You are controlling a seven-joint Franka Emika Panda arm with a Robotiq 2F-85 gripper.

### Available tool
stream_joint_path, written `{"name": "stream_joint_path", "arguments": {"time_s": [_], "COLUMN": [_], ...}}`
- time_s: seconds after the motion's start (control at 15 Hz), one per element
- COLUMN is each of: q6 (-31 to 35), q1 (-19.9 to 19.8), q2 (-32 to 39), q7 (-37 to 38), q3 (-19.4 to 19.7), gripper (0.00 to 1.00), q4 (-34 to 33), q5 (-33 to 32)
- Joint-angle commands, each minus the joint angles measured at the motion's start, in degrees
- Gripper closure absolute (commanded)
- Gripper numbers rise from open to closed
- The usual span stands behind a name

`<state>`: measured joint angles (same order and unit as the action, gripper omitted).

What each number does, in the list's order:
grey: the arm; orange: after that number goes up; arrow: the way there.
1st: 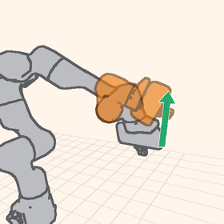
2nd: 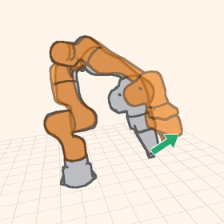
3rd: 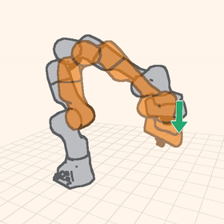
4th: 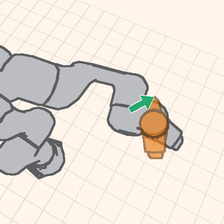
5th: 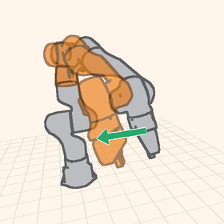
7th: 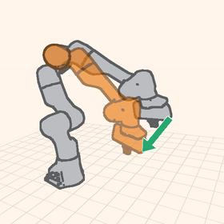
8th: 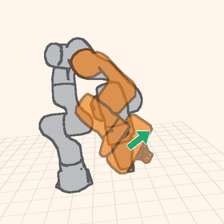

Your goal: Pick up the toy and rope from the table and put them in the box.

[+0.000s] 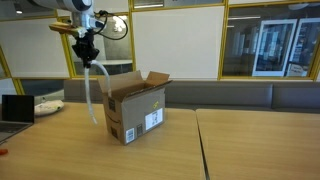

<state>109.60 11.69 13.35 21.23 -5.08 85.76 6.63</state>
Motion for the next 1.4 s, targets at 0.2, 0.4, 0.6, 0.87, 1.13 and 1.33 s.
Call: {"name": "stream_joint_path", "arguments": {"time_s": [0.2,0.4,0.6,0.87,1.13,1.33], "q6": [3.3,4.2,4.0,2.9,1.6,-0.9], "q1": [-2.0,-3.8,-6.3,-9.5,-11.5,-11.6], "q2": [4.7,10.2,16.5,25.4,32.8,35.4], "q7": [-0.3,-0.7,-1.8,-3.7,-4.6,-4.4], "q3": [2.1,3.9,5.5,6.3,6.0,6.0], "gripper": [0.87,0.87,0.87,0.87,0.87,0.87], "q4": [-6.6,-10.4,-14.7,-20.3,-25.9,-30.2], "q5": [-7.5,-8.6,-7.4,-5.4,-3.3,-2.7]}}
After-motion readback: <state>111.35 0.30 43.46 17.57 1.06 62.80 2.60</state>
